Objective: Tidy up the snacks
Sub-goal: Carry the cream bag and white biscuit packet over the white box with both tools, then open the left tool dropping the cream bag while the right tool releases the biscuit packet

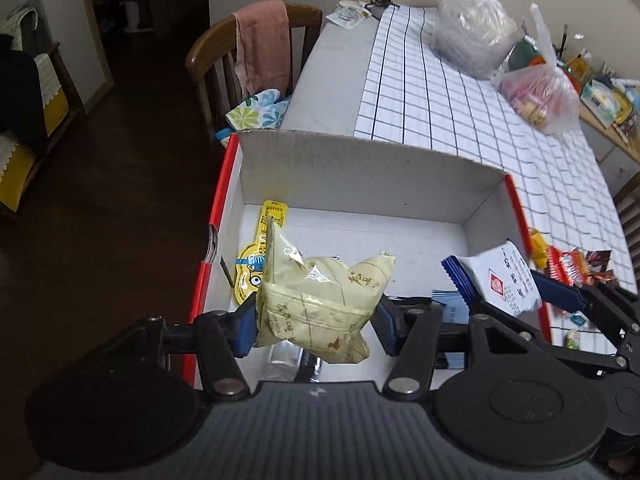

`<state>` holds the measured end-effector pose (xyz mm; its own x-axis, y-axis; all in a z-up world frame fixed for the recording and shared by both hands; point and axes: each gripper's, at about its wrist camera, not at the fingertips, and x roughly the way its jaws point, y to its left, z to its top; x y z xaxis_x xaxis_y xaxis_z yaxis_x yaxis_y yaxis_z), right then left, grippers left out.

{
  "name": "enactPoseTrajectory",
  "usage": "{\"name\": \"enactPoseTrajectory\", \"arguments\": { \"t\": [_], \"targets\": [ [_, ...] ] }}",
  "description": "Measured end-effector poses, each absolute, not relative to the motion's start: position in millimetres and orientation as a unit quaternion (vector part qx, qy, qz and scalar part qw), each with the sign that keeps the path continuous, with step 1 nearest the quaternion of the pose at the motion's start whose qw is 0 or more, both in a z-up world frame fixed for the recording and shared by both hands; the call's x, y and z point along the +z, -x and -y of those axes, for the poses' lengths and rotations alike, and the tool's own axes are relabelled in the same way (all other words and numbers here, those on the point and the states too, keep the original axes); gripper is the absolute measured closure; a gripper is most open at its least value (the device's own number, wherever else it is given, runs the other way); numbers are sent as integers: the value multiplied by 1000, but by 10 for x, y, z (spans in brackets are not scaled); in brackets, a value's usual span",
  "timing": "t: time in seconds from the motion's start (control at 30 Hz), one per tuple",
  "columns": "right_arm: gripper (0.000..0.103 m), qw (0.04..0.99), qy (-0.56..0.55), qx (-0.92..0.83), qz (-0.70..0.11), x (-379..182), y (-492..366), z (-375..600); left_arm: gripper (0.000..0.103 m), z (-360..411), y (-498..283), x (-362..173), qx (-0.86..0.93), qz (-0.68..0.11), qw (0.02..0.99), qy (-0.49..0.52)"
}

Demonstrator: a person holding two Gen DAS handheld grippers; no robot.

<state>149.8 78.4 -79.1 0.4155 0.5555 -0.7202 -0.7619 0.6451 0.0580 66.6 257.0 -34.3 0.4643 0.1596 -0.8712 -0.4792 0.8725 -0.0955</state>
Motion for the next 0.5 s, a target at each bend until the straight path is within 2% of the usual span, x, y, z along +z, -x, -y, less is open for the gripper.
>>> {"name": "enactPoseTrajectory", "arguments": {
  "t": [0.5],
  "targets": [
    [46, 797, 201, 407, -398, -1142, -1501, -1103, 46, -2574, -971, -773, 186, -534, 817, 109]
  ]
}}
